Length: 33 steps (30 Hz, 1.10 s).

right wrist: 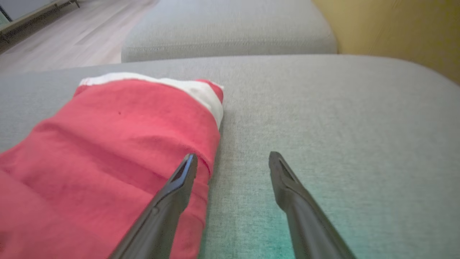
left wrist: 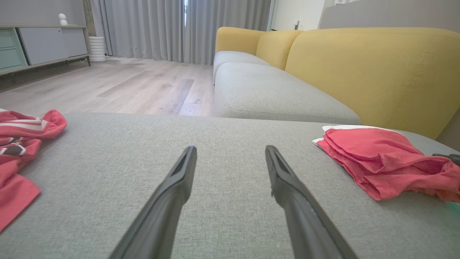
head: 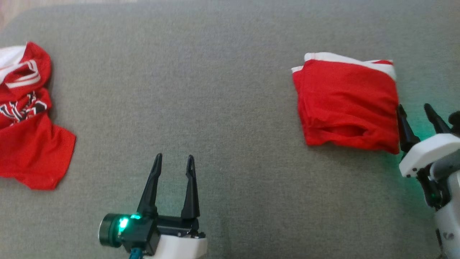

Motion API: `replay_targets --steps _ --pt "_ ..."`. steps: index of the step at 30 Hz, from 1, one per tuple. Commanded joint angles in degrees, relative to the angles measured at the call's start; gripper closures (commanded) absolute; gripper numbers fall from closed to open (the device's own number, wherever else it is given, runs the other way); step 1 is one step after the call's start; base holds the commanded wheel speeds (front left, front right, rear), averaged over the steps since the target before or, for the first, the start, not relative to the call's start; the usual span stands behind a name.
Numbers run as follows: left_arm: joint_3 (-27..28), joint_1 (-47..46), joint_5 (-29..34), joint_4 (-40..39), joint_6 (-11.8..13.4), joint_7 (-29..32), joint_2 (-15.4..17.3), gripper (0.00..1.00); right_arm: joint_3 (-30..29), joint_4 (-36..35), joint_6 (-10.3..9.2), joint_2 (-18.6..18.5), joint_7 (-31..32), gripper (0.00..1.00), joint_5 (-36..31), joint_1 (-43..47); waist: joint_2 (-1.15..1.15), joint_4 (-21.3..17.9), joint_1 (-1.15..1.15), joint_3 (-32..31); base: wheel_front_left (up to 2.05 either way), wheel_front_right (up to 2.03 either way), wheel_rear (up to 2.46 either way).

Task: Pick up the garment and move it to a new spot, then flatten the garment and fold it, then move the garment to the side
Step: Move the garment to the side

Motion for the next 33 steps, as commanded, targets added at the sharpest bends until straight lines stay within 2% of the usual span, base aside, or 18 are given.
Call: replay_targets --steps 1,2,3,4,5,6,12,22,23,25,28,33 --pt "0.88 -1.99 -0.27 -1.58 0.54 -0.30 -0.11 0.00 2.24 -0.26 -0.05 -1.72 0.65 0.00 2.10 -1.87 0.00 0.94 -0.02 1.86 0.00 0.00 0.00" --pt "0.69 -2.31 -0.35 -1.56 0.71 -0.30 -0.11 0.00 3.08 0.41 -0.05 -2.04 0.88 0.00 3.39 -2.54 0.00 0.99 -0.02 2.25 0.00 0.00 0.00" --pt "0.52 -2.62 -0.43 -1.50 0.86 -0.30 -0.11 0.00 4.22 0.99 -0.05 -2.27 1.28 0.15 4.81 -3.08 0.00 1.02 -0.02 2.57 0.00 0.00 0.00" --pt "0.40 -2.89 -0.48 -1.42 1.00 -0.30 -0.11 0.00 5.53 1.49 -0.05 -2.43 1.87 0.51 6.45 -3.50 0.00 0.98 -0.02 2.86 0.00 0.00 0.00" --pt "0.34 -3.15 -0.51 -1.36 1.13 -0.30 -0.11 0.00 6.86 1.83 -0.05 -2.60 2.43 0.68 8.16 -3.90 0.00 0.89 -0.02 3.12 0.00 0.00 0.00" --pt "0.28 -3.39 -0.53 -1.31 1.25 -0.30 -0.11 0.00 8.05 1.97 -0.05 -2.89 2.78 1.00 9.77 -4.27 0.00 0.81 -0.02 3.43 0.00 0.00 0.00" --pt "-0.04 -4.98 -0.79 -1.36 1.55 -0.30 -0.11 0.00 10.96 2.14 -0.05 -7.67 1.41 1.00 13.99 -5.56 0.00 -0.86 -0.02 5.60 0.00 0.00 0.00" --pt "-0.34 -9.75 0.65 -0.72 -0.09 -0.30 -0.11 0.00 8.05 1.48 -0.05 -24.26 1.64 1.00 12.93 -8.20 0.00 -7.00 -0.02 13.20 0.00 0.00 0.00" --pt "-0.34 -9.75 0.65 -0.72 -0.09 -0.30 -0.11 0.00 8.05 1.48 -0.05 -24.26 1.64 1.00 12.93 -8.20 0.00 -7.00 -0.02 13.20 0.00 0.00 0.00" --pt "-0.24 -11.14 0.82 -0.44 -0.58 -0.30 -0.11 0.00 5.57 2.28 -0.05 -26.67 0.68 1.00 13.82 -9.07 0.00 -7.79 -0.02 14.90 0.00 0.00 0.00" --pt "-0.43 -13.29 1.39 0.05 -1.31 -0.30 -0.11 0.00 1.72 4.62 -0.05 -26.83 -1.49 1.00 15.64 -10.89 0.00 -8.25 -0.02 16.85 0.00 0.00 0.00" --pt "-0.44 -14.96 2.27 0.60 -1.78 -0.30 -0.11 0.00 3.17 6.39 -0.05 -26.91 -3.11 1.00 14.89 -12.67 0.00 -8.70 -0.02 18.79 0.00 0.00 0.00"
